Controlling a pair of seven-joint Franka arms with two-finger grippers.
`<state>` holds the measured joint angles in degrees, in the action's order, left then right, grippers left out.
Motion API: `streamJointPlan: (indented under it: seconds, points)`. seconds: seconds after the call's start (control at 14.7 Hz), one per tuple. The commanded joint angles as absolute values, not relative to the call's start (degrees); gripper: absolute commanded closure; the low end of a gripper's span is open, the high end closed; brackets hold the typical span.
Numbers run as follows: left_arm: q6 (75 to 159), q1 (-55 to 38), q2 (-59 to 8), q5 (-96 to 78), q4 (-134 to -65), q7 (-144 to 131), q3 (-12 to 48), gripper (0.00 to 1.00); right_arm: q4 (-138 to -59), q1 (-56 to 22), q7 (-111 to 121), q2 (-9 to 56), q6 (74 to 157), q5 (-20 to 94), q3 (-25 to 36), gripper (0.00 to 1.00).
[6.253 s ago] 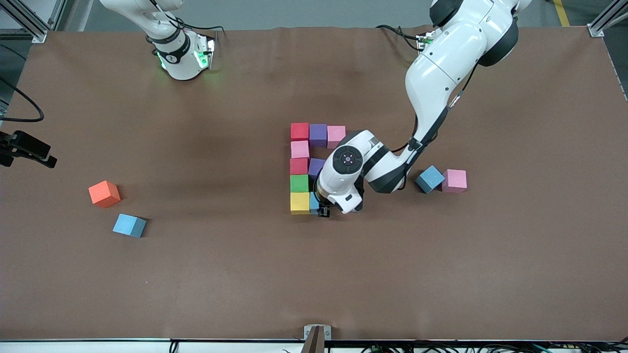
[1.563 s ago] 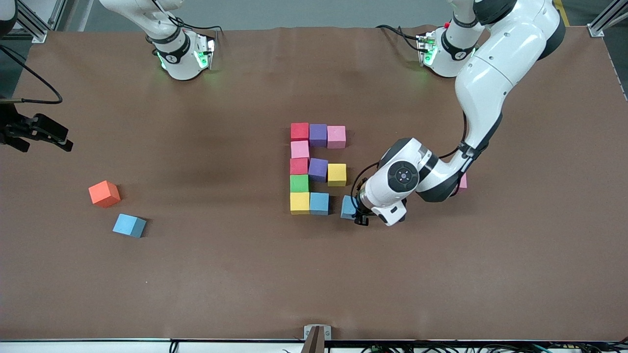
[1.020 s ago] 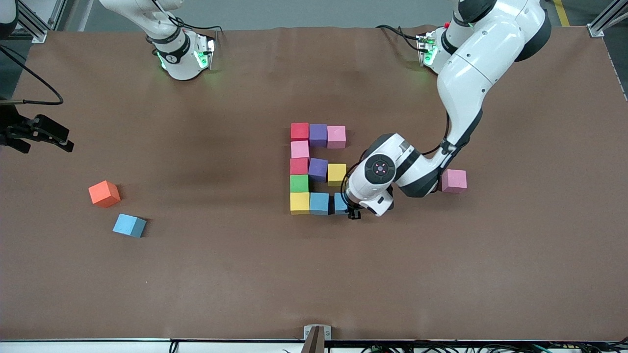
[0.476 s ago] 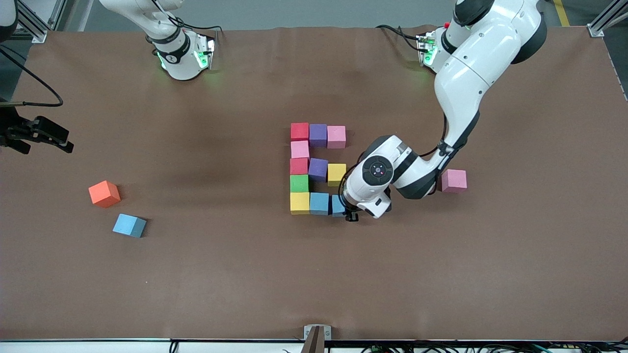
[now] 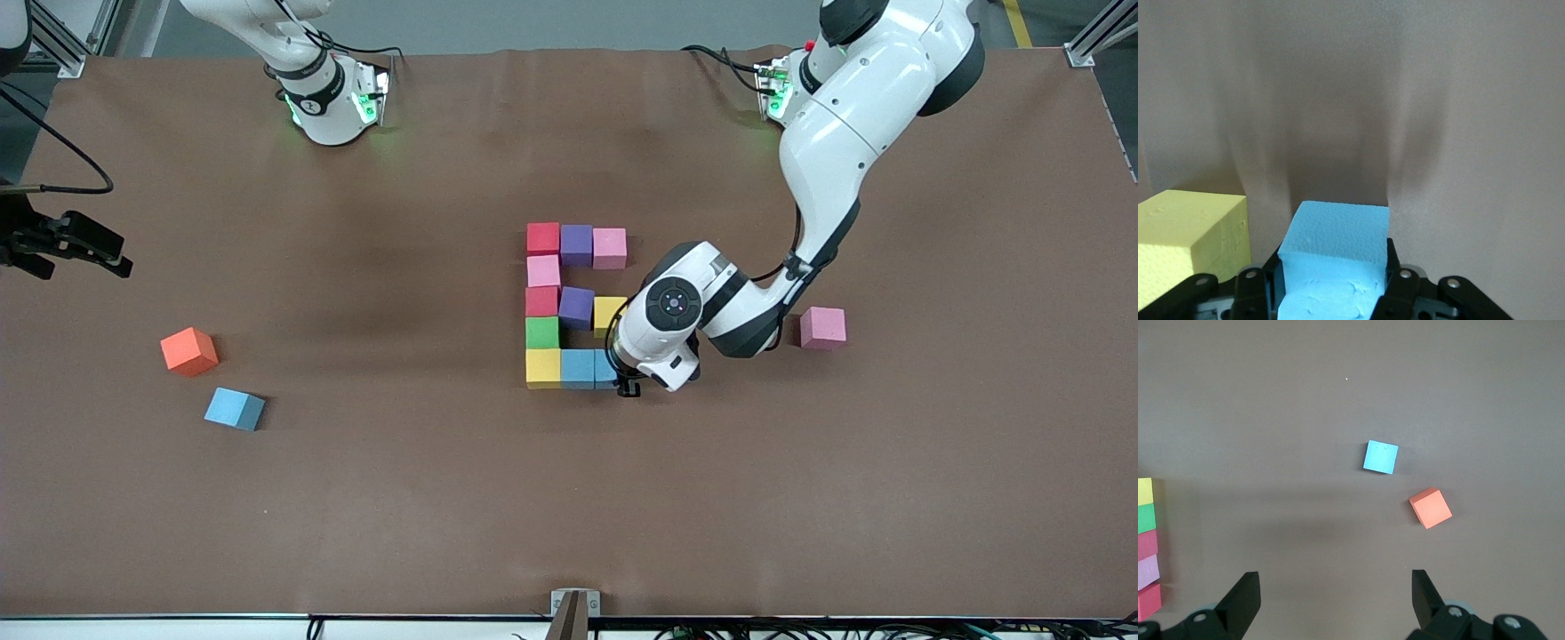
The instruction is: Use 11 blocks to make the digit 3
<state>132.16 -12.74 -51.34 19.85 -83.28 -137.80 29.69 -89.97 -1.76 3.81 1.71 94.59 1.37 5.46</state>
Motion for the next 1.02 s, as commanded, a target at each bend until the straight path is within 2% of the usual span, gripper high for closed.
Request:
streamJointPlan:
  seconds: [0.0,0.07,0.14,0.54,0.95]
  points:
    - [132.19,-13.71,-52.38,19.07,-81.65,-138.16,29.09,0.49,-90.35,-1.23,4.39,1.41,94.92,1.05,5.19,0.00]
    - [132.19,-13.71,-52.38,19.07,-81.65,-137.99,29.09,0.33,-90.35,-1.23,4.39,1.49,94.92,1.05,5.19,0.00]
    - [132.19,-13.71,-52.30,19.16,-81.65,-137.73,29.09,0.00,-90.35,-1.23,4.31,1.67,94.92,1.05,5.19,0.00]
    - [131.22,-13.10,-48.88,19.60,-81.82,-137.72,29.53,0.00,-90.09,-1.32,4.13,1.76,95.10,1.14,5.19,0.00]
    - [123.85,-10.29,-35.70,19.52,-81.91,-129.50,31.29,0.00,-90.09,-1.49,4.22,1.76,95.01,1.05,5.19,0.00]
